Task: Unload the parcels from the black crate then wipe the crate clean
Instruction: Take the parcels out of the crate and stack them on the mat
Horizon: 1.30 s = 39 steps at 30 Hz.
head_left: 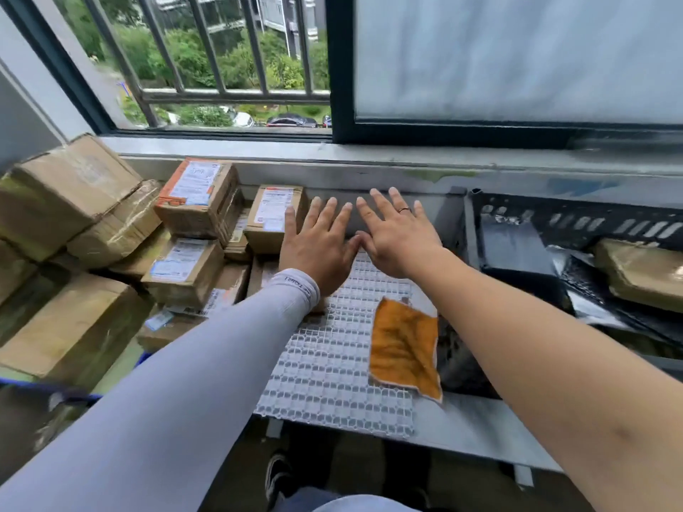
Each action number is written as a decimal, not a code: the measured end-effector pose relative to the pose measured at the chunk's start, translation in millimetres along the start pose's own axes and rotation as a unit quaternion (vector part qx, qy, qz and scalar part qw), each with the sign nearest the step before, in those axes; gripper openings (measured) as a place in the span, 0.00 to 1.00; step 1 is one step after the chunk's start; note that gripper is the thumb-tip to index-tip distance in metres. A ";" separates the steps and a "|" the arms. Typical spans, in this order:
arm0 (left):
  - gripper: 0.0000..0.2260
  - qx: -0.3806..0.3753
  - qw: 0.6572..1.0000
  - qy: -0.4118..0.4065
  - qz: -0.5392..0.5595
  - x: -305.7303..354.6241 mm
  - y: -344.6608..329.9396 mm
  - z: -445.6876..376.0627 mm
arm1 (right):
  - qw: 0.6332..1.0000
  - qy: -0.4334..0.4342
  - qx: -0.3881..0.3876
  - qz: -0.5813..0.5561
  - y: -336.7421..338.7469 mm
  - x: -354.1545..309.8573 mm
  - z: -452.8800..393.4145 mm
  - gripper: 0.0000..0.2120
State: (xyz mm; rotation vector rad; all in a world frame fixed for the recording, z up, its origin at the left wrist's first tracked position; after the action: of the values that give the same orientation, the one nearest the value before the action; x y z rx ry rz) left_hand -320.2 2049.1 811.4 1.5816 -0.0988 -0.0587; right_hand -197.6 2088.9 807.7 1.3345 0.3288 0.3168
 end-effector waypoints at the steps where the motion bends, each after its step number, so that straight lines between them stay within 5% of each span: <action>1: 0.30 0.006 1.000 -0.006 0.010 19.7 4.6 -3.0 | 1.000 -0.007 0.002 -0.005 2.9 17.0 9.5 0.31; 14: 0.35 -0.060 0.989 -0.138 0.000 237.6 -21.2 -24.0 | 0.990 -0.127 -0.035 -0.048 -27.0 220.0 109.6 0.33; 28: 0.49 -0.172 0.971 -0.058 -0.153 263.6 -71.8 -78.5 | 0.985 -0.128 -0.097 -0.066 -87.7 271.3 110.0 0.44; 39: 0.37 -0.170 0.961 -0.046 -0.211 269.8 -79.3 -83.4 | 0.989 -0.087 -0.089 -0.083 -102.0 267.7 77.6 0.50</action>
State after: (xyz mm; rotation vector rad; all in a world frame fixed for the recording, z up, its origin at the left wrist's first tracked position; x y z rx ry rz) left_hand -41.4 2106.0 740.1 1.2314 0.1711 -0.4602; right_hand 82.0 2107.9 709.8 1.1413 0.2565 0.0860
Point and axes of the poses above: each hand's wrist, its own z-axis away from the middle knuckle, its own y-axis out of the back of the hand, x = y × z, the point moved 8 cm from there along -z, towards the middle knuckle, and after that the axes turned 9 degrees about -x, right-handed, at the moved point
